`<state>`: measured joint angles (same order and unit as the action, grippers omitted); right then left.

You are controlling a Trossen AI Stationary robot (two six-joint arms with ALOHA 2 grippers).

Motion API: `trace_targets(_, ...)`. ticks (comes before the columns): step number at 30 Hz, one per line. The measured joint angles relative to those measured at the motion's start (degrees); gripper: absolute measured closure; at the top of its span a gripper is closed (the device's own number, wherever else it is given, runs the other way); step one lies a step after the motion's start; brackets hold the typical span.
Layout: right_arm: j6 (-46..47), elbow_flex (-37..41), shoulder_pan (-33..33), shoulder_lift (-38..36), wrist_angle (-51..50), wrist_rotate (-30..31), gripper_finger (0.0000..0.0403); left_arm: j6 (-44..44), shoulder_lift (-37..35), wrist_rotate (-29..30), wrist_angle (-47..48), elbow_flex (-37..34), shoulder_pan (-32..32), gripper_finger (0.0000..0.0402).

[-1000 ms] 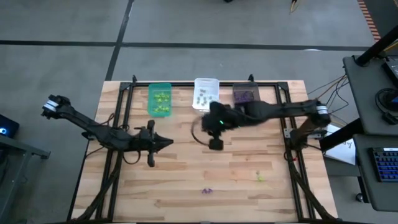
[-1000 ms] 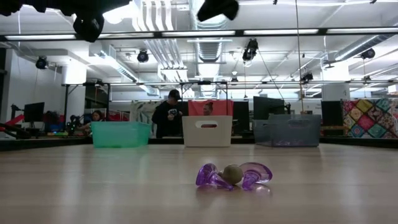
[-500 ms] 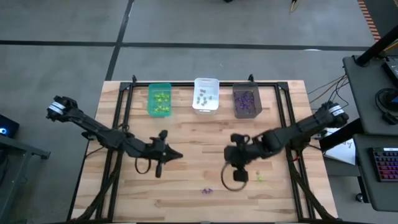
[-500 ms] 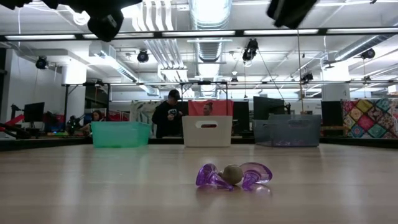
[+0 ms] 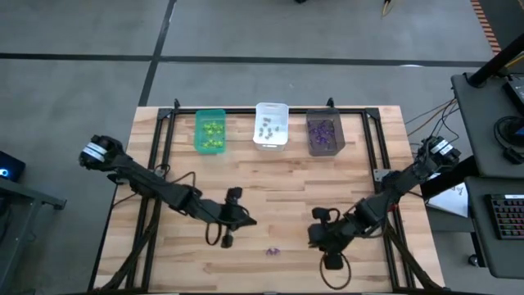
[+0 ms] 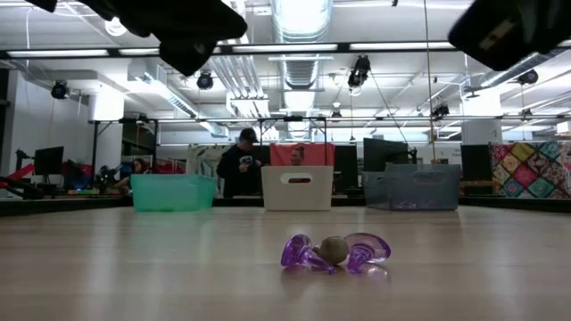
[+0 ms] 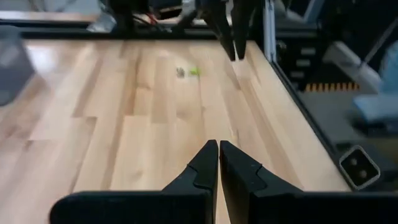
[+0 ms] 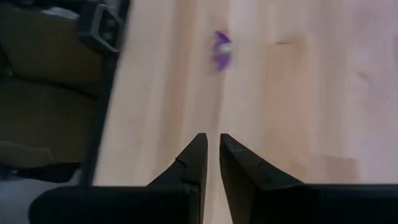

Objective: Sort Halloween decoration
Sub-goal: Put the purple witch hat toy into the gray bin

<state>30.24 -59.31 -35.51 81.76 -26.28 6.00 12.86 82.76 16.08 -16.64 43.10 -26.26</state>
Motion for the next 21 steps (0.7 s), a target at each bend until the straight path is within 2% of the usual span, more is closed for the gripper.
trace_targets(4, 3.02, 4.0, -1.5, 0.0, 7.09, 0.03, 0.0369, -1.88, 4.71, -3.39, 1.24, 3.19, -0.14, 0.0401)
trace_targets(7, 6.3, 5.83, -2.38, 0.0, 9.43, 0.21, 0.0369, -2.27, 8.19, -3.69, 1.38, 5.3, -0.36, 0.0391)
trace_targets(14, 13.73, 7.31, -5.48, 0.07, 9.97, 0.57, 0.0369, -1.95, 16.94, -3.67, 1.4, 10.44, -1.66, 0.0341)
trace_targets(21, 17.38, 7.37, -9.75, 0.09, 10.53, 5.99, 0.0369, -3.21, 24.04, -3.68, 1.31, 13.37, -4.35, 0.0293)
